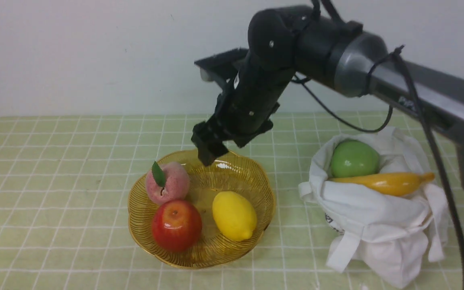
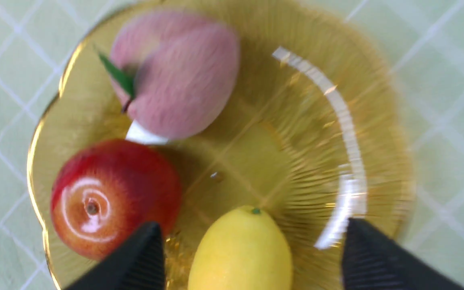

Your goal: Take the fruit out of the bag on the green coffee tablecloth and place them on the plate.

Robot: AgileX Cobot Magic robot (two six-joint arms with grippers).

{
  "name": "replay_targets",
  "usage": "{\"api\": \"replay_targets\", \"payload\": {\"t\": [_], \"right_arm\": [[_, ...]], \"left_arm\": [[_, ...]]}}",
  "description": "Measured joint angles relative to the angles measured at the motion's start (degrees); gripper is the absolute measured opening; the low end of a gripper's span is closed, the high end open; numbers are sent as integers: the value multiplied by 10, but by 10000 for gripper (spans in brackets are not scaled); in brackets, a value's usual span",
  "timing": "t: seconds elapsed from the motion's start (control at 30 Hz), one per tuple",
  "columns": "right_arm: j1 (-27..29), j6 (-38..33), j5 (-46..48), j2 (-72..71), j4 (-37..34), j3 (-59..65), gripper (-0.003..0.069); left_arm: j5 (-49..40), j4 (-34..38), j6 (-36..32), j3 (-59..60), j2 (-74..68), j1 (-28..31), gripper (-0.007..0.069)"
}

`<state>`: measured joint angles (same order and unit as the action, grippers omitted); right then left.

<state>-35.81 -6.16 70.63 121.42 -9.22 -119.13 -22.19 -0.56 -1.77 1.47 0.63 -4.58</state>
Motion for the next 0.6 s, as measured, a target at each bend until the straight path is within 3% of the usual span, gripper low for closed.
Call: {"api": "replay_targets", "payload": {"t": [0.03,0.17,0.23,0.47,0.6], "right_arm": [[0,2,1,-7,3,0,468],[0,50,7,-106,35,19,144],[0,70,9,-176,35,50,36],[0,102,6,-413,50,197,-13],[0,107,-86,-569,55,341,-13]], "left_arm": [[0,0,0,0,0,0,-8],[0,0,0,0,0,0,-8],[0,0,0,0,0,0,-8],[0,0,0,0,0,0,-8],[0,0,0,0,0,0,-8]]}}
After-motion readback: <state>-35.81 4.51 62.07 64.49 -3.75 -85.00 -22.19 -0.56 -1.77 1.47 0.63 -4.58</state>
